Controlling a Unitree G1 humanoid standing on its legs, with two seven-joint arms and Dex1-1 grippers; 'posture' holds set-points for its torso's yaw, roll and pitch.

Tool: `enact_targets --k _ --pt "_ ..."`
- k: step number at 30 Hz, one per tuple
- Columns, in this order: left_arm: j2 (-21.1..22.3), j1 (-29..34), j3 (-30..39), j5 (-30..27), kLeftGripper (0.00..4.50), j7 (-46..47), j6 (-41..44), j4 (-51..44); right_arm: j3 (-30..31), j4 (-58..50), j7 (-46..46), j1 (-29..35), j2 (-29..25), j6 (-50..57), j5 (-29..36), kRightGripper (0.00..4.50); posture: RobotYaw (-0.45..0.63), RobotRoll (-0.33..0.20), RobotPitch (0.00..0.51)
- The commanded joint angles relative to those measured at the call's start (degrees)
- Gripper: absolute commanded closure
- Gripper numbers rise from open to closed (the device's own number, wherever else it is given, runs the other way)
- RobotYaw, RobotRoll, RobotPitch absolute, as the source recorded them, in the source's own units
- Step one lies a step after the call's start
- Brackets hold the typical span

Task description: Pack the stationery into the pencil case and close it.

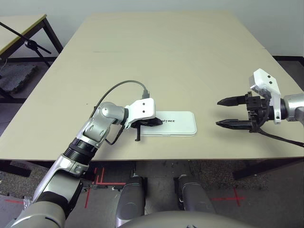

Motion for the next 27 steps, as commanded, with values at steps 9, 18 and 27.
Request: enact_targets --k 9,18,27 --pt "-3.8 -1.5 26.6 -15.3 0.40 17.4 2.5 5.2 -7.4 14.2 -20.8 -2.2 13.8 -10.4 -3.6 0.00 0.01 0.000 0.120" --pt "0.1 -6.3 40.8 -15.2 0.02 32.6 -7.9 28.2 -15.6 38.3 -49.9 -11.1 21.5 -25.3 -10.5 0.00 0.01 0.000 0.120" --pt "2.4 -8.4 41.2 -13.6 0.02 37.0 -19.2 42.1 -18.9 51.4 -65.9 -12.7 21.1 -36.6 -14.0 0.00 0.02 0.000 0.132"
